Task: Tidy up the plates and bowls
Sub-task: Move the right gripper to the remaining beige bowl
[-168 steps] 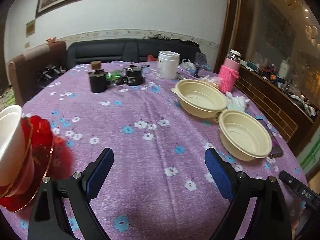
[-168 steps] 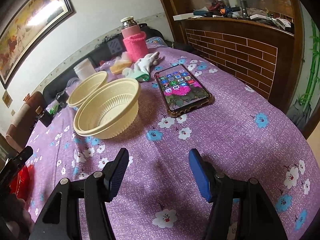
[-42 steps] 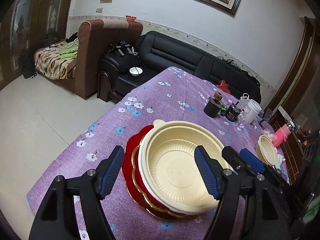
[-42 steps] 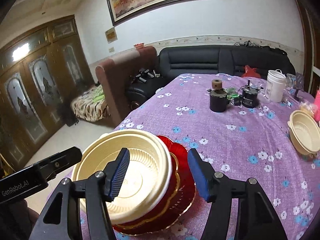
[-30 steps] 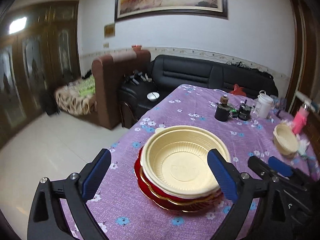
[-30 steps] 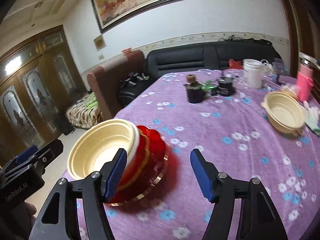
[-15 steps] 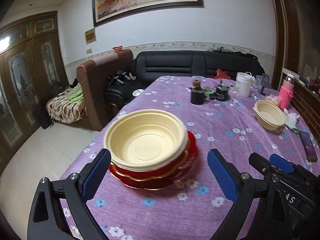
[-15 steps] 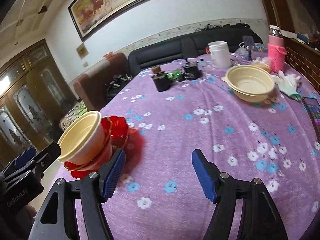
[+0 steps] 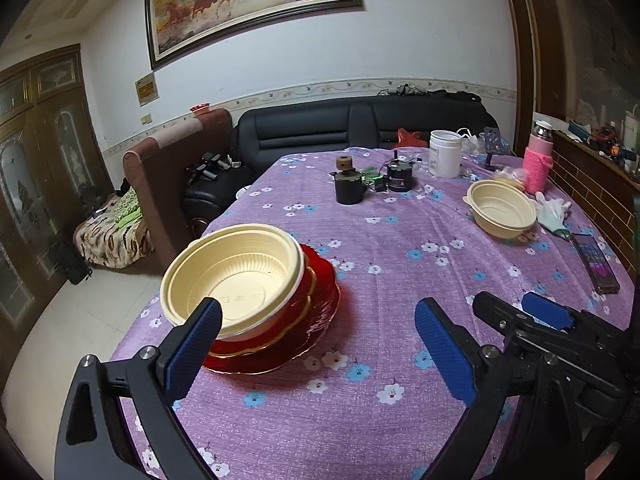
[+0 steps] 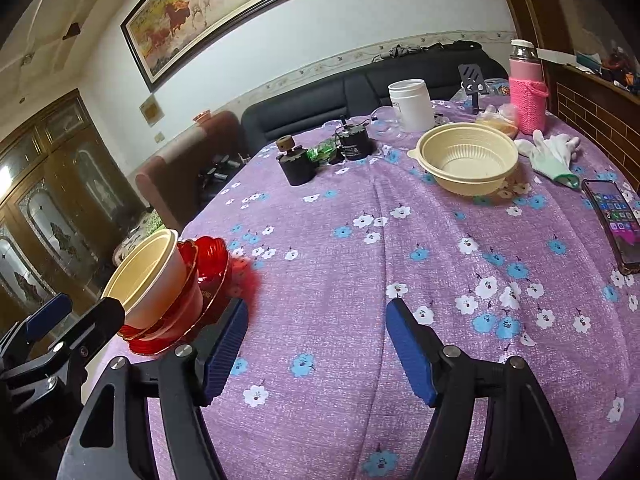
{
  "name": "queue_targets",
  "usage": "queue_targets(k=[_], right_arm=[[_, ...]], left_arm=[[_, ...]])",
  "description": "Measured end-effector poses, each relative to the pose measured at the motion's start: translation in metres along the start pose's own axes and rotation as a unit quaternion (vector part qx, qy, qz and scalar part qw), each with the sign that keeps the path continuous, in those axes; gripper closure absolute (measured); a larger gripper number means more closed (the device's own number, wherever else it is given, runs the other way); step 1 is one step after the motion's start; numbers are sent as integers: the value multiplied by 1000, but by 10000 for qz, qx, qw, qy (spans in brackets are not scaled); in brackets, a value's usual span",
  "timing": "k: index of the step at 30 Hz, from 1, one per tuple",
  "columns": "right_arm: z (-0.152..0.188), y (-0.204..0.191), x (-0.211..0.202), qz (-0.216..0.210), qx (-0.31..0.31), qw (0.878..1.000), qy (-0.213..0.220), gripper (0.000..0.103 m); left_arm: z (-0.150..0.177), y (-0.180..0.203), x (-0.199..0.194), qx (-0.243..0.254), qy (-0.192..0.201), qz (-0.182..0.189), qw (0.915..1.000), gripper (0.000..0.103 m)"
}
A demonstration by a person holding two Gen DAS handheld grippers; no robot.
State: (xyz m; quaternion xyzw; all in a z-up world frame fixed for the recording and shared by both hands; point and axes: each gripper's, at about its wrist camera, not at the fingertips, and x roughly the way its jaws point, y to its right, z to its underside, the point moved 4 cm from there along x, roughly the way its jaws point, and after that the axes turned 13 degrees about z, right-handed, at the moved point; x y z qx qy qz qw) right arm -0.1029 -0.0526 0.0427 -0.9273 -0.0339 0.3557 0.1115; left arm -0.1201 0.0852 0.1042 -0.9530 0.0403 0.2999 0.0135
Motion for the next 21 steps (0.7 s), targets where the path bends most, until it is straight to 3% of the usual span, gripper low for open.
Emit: queue_targets(k=[21], right_arm=[[4,16,19,97,100,9997,-224,27]], left_arm=[[8,11,26,98,-323,143,9993,6]])
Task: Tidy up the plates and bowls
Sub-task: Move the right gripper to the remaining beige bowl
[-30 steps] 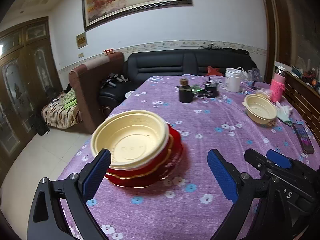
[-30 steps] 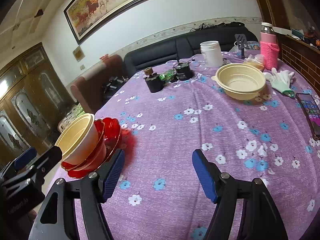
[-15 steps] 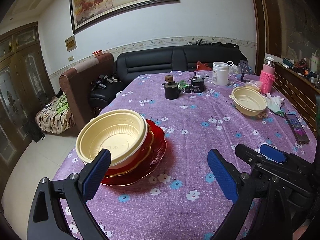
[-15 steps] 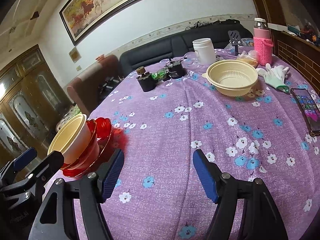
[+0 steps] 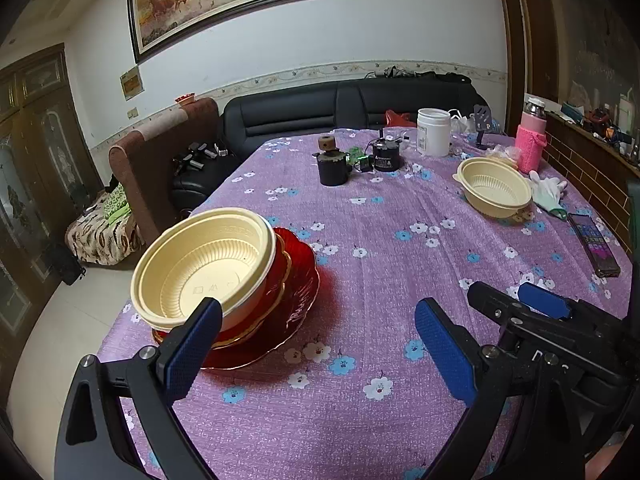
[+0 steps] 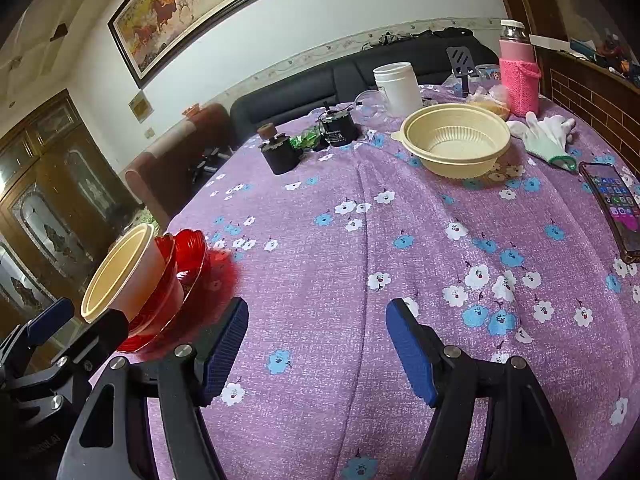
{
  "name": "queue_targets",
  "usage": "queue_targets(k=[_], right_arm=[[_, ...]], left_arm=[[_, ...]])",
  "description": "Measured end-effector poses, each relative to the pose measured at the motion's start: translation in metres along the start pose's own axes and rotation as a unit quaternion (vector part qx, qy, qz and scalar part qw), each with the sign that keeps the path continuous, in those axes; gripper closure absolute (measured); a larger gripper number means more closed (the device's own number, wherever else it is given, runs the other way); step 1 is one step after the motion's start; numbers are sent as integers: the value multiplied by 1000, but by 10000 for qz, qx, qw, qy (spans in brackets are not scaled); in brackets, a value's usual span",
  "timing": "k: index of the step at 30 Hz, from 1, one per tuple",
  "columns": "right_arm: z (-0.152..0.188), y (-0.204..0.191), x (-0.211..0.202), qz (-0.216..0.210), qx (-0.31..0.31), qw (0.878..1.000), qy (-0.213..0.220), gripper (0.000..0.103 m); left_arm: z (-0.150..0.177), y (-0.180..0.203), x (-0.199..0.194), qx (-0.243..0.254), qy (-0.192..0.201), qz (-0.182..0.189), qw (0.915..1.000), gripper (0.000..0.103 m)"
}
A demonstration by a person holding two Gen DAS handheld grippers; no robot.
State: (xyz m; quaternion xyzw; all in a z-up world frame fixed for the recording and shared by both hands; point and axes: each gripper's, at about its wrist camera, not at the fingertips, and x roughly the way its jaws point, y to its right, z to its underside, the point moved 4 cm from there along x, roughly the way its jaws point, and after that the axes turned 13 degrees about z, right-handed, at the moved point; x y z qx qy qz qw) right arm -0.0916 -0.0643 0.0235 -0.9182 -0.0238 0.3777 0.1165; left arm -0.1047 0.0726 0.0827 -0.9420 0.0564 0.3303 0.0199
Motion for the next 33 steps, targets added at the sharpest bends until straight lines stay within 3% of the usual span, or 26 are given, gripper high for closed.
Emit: queue_targets(k=[25,30,33], right_arm=[[-9,29,12,188,137,9996,-159,27],[-28,44,6,332,195,9992,-68,27],[-59,58,-7,540,243,9979,280,27]], left_arm=[[3,17,27,133,-326,135,9993,6],[-2,21,27,235,-404,257,9986,6],[-18,22,18,294,-354,445,9979,6]])
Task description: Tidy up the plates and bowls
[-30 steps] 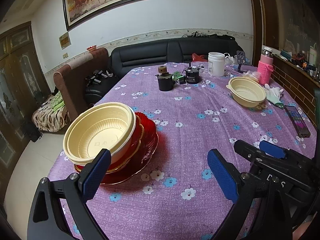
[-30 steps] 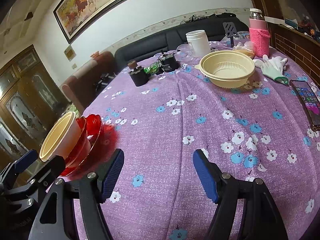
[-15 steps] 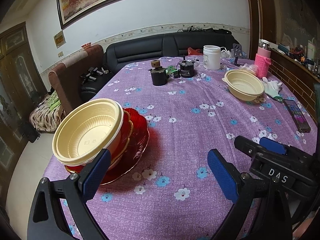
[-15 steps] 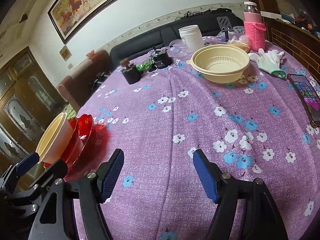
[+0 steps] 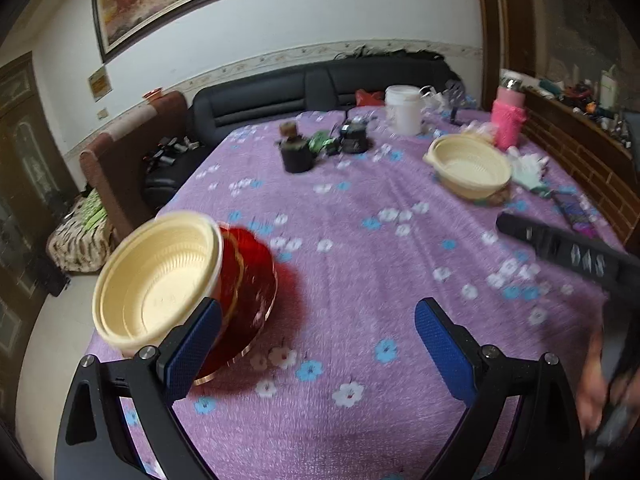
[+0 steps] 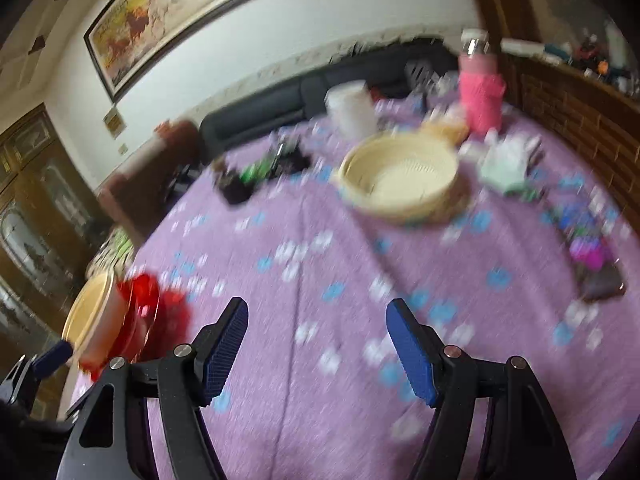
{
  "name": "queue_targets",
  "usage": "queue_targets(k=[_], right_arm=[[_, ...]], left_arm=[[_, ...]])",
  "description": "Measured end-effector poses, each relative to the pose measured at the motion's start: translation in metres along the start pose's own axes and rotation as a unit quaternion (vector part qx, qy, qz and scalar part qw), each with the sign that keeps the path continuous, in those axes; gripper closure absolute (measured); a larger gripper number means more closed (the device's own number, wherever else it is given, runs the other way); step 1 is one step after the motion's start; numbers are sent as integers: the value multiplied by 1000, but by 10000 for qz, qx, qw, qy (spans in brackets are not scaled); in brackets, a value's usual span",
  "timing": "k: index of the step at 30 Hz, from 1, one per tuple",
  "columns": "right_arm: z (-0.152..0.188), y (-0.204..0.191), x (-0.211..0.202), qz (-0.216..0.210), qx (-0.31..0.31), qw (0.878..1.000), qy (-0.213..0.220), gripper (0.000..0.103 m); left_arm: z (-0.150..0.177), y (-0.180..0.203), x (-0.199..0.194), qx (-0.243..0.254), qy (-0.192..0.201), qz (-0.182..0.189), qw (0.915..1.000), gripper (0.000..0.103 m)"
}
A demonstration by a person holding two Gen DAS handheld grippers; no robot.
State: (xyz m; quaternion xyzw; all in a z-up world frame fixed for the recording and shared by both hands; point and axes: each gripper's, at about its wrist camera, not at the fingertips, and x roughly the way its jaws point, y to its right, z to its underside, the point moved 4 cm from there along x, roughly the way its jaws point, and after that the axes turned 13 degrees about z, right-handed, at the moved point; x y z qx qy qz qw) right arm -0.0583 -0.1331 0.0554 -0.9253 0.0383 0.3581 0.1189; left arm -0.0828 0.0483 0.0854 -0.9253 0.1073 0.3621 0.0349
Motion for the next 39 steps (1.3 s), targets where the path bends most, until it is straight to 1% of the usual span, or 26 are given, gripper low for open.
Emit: queue_targets(k=[3,4,7,9,10,13,15,17,18,19,21,24,26,28,30,31,34,37,39], right_arm=[[-41,15,-10,225,167,9983,512,27],[-51,19,-11,279,244,9972,646,26],[-80,39,-4,347,692,9927,923,25],[-93,56,13,324,1021,9899,924,25],[-96,62,20,320,1112,9894,883,25],[-100,77,48,338,1281,9887,702,25],[-98,83,65,365,1275,9895,582,26],[-97,88,82,329,1224,9912,371,29],[-97,92,93,239,1219,9920,229,31],[-96,96,100,174,1258,9918,127,34],[-93,102,111,143,1294,9915,-35,37],[-86,106,124,201,1277,9915,-178,37],[-83,107,132,243,1256,9915,-252,38],[-80,108,139,266,1222,9916,-332,43],[-79,108,145,178,1249,9913,-388,44],[-78,109,147,152,1272,9909,-415,46],[-76,109,153,42,1335,9896,-526,52],[-73,109,161,32,1336,9889,-649,56],[-71,109,163,12,1358,9882,-702,59]], left_arm=[[-31,-2,-24,100,318,78,9994,6],[-43,-2,-30,108,371,145,9991,6],[-78,-4,-41,54,356,369,9987,6],[-99,-3,-43,87,294,495,9983,6],[-115,0,-42,201,231,506,9983,6],[-151,6,-39,451,202,292,9983,6],[-171,11,-30,513,153,250,9983,6],[-190,20,-11,504,74,325,9982,6],[-196,24,0,482,32,377,9981,6],[-203,31,20,427,-56,447,9981,6],[-209,42,56,275,-287,616,9973,6],[-206,56,108,134,-638,776,9949,6],[-203,65,143,74,-839,803,9932,6],[-199,68,177,-72,-1032,819,9913,6],[-193,67,215,-397,-1284,907,9868,6],[-190,65,229,-588,-1379,970,9839,8],[-181,61,266,-1076,-1597,1200,9739,24],[-173,63,290,-1316,-1733,1396,9660,25],[-169,68,301,-1326,-1782,1442,9643,25]])
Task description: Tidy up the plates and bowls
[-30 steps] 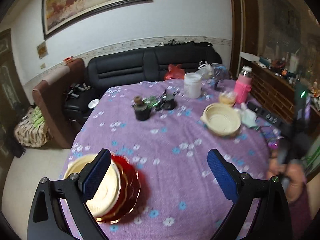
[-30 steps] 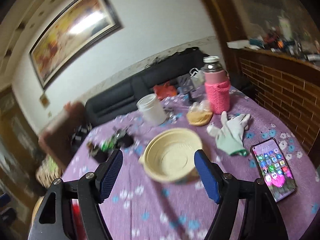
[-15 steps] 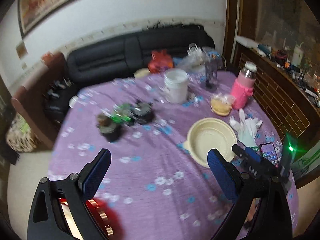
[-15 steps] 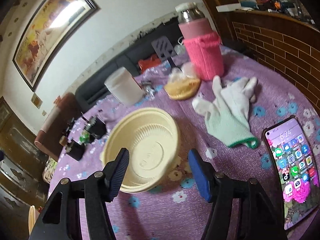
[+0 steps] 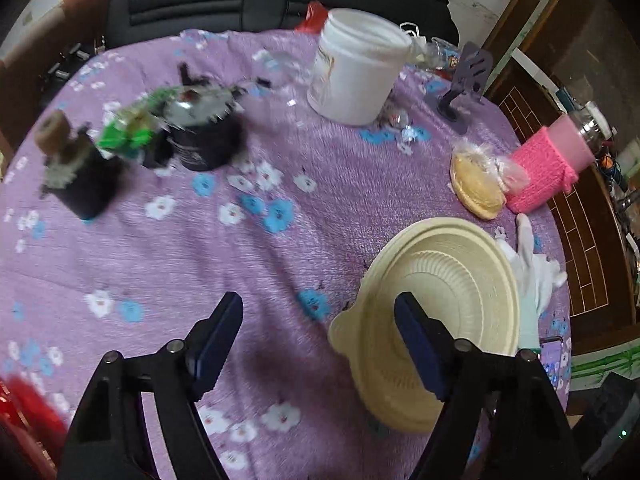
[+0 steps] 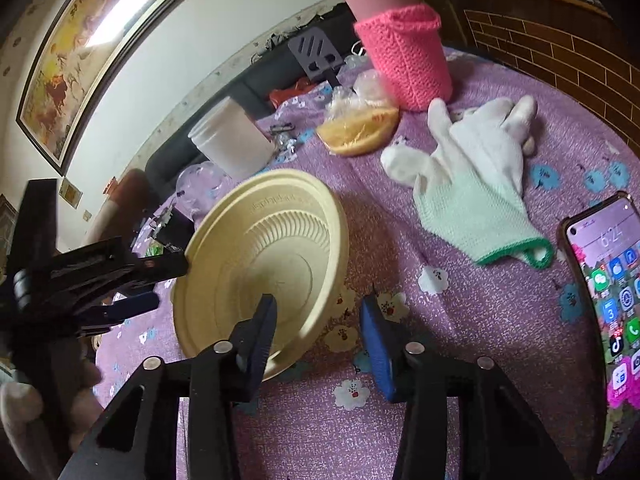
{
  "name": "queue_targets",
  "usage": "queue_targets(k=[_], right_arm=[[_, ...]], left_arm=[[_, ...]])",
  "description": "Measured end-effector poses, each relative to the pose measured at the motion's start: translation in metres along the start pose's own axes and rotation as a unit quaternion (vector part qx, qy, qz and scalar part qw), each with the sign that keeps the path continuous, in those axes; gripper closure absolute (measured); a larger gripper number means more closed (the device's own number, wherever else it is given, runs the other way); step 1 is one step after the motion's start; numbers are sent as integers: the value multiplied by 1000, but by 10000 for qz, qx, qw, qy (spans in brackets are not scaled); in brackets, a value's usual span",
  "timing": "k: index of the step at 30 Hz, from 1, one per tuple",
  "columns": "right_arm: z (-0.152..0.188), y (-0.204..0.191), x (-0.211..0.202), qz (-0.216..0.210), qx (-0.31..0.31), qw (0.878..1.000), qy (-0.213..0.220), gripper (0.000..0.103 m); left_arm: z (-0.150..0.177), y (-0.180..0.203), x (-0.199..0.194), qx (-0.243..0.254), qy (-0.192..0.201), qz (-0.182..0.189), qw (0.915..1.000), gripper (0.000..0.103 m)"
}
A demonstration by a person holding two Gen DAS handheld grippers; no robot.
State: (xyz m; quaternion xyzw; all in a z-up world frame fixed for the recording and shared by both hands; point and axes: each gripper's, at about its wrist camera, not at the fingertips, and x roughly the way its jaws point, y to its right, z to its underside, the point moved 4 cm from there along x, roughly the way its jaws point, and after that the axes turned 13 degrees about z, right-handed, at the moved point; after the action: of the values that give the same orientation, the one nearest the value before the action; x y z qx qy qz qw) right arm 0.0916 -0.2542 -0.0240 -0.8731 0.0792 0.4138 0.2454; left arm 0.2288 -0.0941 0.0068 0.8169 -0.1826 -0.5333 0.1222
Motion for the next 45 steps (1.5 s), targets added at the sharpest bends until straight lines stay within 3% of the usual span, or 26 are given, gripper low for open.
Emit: queue_targets(k=[5,6,8,11,18,26,34,41,45], right_arm=[[2,-1,5,-176,64,9997,-128,67],[3,-2,5,-224,67,9996,-142,70],[3,-4,6,-298,70,9994,-168,73],[5,-5,4,-286,61,9995,-138,76],[5,-23,-20,-552,-141,9983,133,80],[29,-71,-50,-1122,-717,9909,180,80],[85,-141,-99,-1587,-1629,9733,303,79],[136,-194,-140,-1757,-2212,9589,254,79],[162,-227,-159,-1854,-2525,9495,191,78]], left_arm=[[6,14,22,171,-194,179,9995,29],[8,18,25,219,-262,266,9991,34],[13,25,30,327,-484,435,9973,64],[20,29,29,460,-571,368,9966,76],[32,27,-11,714,-264,35,9971,78],[71,4,-92,900,238,-406,9948,78],[135,-32,-189,935,902,-766,9886,77],[184,-80,-253,515,1259,-657,9885,77],[205,-107,-287,381,1573,-846,9832,72]])
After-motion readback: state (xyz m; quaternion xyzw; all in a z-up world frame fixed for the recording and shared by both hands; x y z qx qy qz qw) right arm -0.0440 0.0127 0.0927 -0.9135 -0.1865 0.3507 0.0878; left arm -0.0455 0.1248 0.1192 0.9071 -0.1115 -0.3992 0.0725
